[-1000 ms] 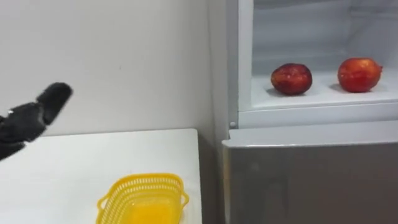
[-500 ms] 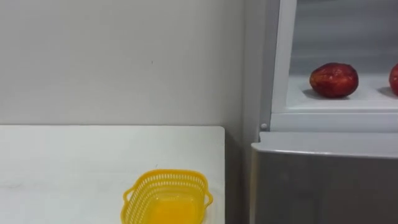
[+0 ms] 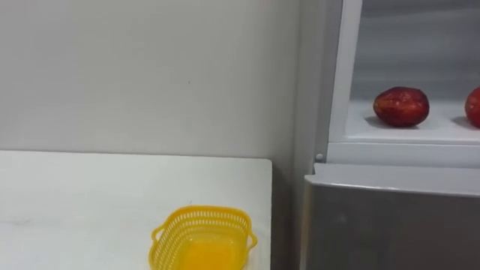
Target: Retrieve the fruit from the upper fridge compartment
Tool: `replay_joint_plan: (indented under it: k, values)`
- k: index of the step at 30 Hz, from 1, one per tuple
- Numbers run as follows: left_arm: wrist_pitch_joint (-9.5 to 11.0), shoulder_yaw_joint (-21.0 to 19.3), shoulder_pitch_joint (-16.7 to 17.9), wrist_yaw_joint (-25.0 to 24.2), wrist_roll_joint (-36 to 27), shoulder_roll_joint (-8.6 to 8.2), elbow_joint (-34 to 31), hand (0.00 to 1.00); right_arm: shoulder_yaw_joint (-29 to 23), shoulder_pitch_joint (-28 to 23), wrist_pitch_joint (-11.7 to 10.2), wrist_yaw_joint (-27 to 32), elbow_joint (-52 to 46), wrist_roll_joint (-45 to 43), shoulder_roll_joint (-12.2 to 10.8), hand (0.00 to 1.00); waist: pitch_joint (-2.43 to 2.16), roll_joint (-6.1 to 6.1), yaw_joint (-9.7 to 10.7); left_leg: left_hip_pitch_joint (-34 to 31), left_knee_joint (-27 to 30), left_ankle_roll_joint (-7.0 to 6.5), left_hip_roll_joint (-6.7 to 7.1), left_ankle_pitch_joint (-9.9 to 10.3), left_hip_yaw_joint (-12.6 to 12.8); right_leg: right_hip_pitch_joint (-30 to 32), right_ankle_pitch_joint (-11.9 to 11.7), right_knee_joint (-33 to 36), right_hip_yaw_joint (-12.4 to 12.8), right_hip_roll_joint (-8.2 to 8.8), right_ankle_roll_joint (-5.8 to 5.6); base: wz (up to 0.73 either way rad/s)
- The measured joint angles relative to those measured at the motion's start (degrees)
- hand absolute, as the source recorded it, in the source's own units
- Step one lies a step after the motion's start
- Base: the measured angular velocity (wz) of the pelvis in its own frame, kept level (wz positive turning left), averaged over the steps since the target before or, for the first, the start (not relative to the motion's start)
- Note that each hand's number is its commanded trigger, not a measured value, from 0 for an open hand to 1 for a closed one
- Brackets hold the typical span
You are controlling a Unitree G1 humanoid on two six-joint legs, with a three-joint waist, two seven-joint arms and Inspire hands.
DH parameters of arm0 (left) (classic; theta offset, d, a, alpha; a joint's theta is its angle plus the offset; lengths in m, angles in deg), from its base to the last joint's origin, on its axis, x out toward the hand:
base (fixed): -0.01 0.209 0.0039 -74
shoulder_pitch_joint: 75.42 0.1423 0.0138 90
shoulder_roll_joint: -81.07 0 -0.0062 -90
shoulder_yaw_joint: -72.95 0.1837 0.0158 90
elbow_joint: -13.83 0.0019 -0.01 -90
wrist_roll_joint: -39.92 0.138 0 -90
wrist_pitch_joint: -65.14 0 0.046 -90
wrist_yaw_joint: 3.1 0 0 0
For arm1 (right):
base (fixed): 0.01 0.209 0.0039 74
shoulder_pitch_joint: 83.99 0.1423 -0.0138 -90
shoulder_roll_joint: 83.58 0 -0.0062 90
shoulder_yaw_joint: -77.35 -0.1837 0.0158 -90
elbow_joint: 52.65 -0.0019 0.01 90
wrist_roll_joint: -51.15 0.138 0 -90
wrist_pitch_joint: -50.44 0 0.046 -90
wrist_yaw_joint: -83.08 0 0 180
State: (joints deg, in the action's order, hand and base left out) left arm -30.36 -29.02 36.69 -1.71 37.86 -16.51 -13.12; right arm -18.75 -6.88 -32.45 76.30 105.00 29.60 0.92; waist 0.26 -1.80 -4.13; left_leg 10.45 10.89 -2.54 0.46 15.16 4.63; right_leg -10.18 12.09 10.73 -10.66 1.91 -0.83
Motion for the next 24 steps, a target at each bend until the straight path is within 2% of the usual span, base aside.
replay_joint_plan:
  k: [3, 6, 9, 14, 17, 19, 20, 22, 24]
  values:
    - [-0.87, 2.27, -2.66, -1.07, 3.76, -0.32, 0.09, 0.0, 1.5, 0.57, 0.02, 0.86, 0.91, 1.58, -0.42, 0.0, 0.0, 0.37, 0.88, -0.04, 0.29, 0.01, 0.05, -0.01, 0.06, 0.11, 0.25, -0.01, 0.26, 0.03, -0.01, -0.01]
    - [-1.73, 3.16, -4.91, -0.99, 7.45, -0.42, -0.02, 0.0, 1.49, 0.4, 0.25, 2.63, 0.93, 3.52, -1.42, 0.0, -0.03, 1.28, 1.86, -0.26, 0.32, 0.02, 0.03, -0.03, 0.15, 0.26, 0.25, 0.01, 0.38, -0.06, -0.01, -0.01]
    - [-2.42, 5.13, -6.02, -1.03, 9.46, -0.45, -0.19, 0.0, 1.34, 0.53, 0.3, 4.93, 0.84, 6.21, -1.72, 0.0, -0.07, 1.82, 3.01, -0.15, 0.49, 0.03, -0.15, -0.03, 1.39, 0.39, 0.18, -0.02, 1.26, -0.28, -0.01, -0.14]
    - [-2.7, 6.59, -6.76, -1.53, 13.33, -0.69, -0.43, 0.0, 0.14, 0.33, -0.3, 9.45, -1.97, 12.91, -1.97, 0.0, -0.08, 1.7, 4.05, -0.33, 0.27, 0.06, -0.6, 0.0, 3.23, 1.76, 0.03, 0.98, 3.74, -0.79, 0.14, -0.26]
    - [-2.4, 6.61, -6.96, -2.31, 14.25, -0.79, -1.16, 0.0, -0.76, 0.09, -0.81, 12.7, -8.45, 18.26, -2.17, 0.0, 0.0, 1.64, 5.13, -0.92, 0.25, 0.19, -0.71, 0.09, 3.45, 2.42, -0.03, 1.01, 4.33, -0.98, 0.25, -0.1]
    - [-1.67, 6.37, -6.75, -2.24, 15.27, -1.06, -1.2, 0.0, -3.25, -0.3, -2.05, 15.2, -17.0, 22.76, -3.0, 0.0, -0.22, 1.71, 5.48, -0.74, -0.47, 0.23, -0.81, 0.11, 4.46, 3.19, -0.06, 1.36, 5.06, -1.19, 0.29, -0.15]
    - [-1.47, 6.33, -6.88, -2.18, 15.25, -1.14, -1.2, 0.0, -4.02, -0.45, -2.39, 15.84, -19.68, 23.83, -3.28, 0.0, -0.18, 1.62, 5.79, -0.78, -0.44, 0.23, -0.82, 0.11, 4.55, 3.41, -0.06, 1.52, 5.27, -1.2, 0.29, -0.18]
    - [-0.5, 6.31, -6.34, -1.92, 15.21, -1.15, -1.21, 0.0, -4.73, -0.95, -4.32, 18.92, -29.76, 27.21, -3.58, 0.0, -0.17, 1.59, 6.56, -0.86, -0.52, 0.21, -0.72, 0.12, 4.57, 4.13, -0.05, 1.8, 5.84, -1.19, 0.27, -0.08]
    - [0.54, 6.49, -5.76, -1.92, 15.19, -1.09, -1.43, 0.0, -4.69, -2.39, -4.92, 21.04, -39.75, 29.02, -3.58, 0.0, -0.18, 1.55, 7.18, -0.87, -0.57, 0.2, -0.7, 0.12, 4.62, 4.17, -0.06, 1.63, 5.83, -1.22, 0.27, -0.04]
